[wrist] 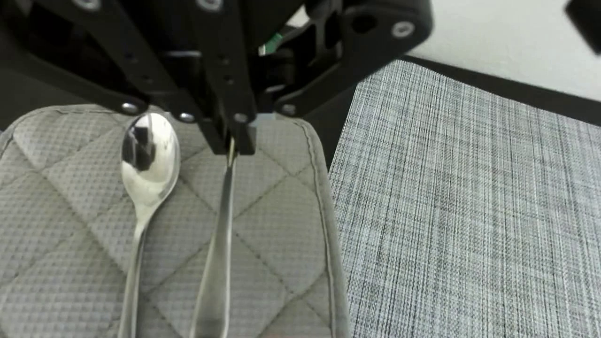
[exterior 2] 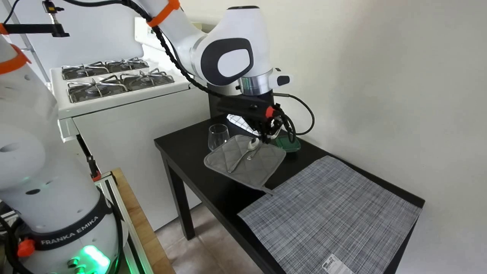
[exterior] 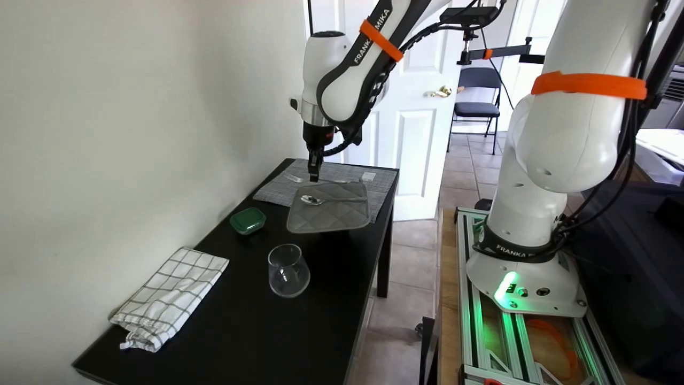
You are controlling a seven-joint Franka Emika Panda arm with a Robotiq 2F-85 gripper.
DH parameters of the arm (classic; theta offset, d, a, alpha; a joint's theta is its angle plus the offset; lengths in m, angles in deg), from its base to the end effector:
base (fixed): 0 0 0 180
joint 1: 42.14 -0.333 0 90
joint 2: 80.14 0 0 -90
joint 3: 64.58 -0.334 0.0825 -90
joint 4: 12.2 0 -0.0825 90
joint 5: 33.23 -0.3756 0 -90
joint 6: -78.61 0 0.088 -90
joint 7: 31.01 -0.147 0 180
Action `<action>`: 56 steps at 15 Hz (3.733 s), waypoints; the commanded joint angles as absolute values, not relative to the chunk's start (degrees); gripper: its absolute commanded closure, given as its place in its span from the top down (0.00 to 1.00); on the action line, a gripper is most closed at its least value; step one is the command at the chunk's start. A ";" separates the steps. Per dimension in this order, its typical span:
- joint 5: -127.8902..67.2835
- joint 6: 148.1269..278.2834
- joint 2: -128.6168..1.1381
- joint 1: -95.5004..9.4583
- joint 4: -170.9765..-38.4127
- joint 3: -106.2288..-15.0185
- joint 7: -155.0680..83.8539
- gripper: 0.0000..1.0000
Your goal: Move the spoon to the left
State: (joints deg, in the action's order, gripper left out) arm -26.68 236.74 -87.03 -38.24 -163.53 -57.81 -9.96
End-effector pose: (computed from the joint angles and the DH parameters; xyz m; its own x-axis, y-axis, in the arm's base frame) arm 0.4405 -0.0789 0.2945 0.9376 0.2849 0.1995 0.2622 -0.9558 0.1327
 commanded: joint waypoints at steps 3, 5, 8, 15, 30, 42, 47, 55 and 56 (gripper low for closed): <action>-27.89 233.86 -91.89 -39.68 -164.41 -58.44 -9.33 0.02; -28.40 232.51 -93.17 -40.53 -164.69 -58.90 -9.63 0.02; -28.56 229.27 -95.22 -42.00 -165.09 -59.96 -10.51 0.02; -29.83 222.92 -98.30 -44.92 -166.51 -61.98 -11.43 0.02; -30.06 228.75 -95.51 -45.13 -169.47 -60.38 -8.92 0.02; -28.76 233.97 -90.62 -43.89 -169.46 -60.06 -8.76 0.02; -28.73 236.16 -89.16 -43.35 -169.46 -60.12 -8.72 0.02; -27.89 235.80 -88.68 -42.77 -169.45 -60.27 -8.94 0.02; -27.86 235.81 -88.70 -42.76 -169.45 -60.29 -8.91 0.02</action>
State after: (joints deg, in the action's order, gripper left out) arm -28.95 234.80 -89.31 -43.40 -169.48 -60.23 -9.31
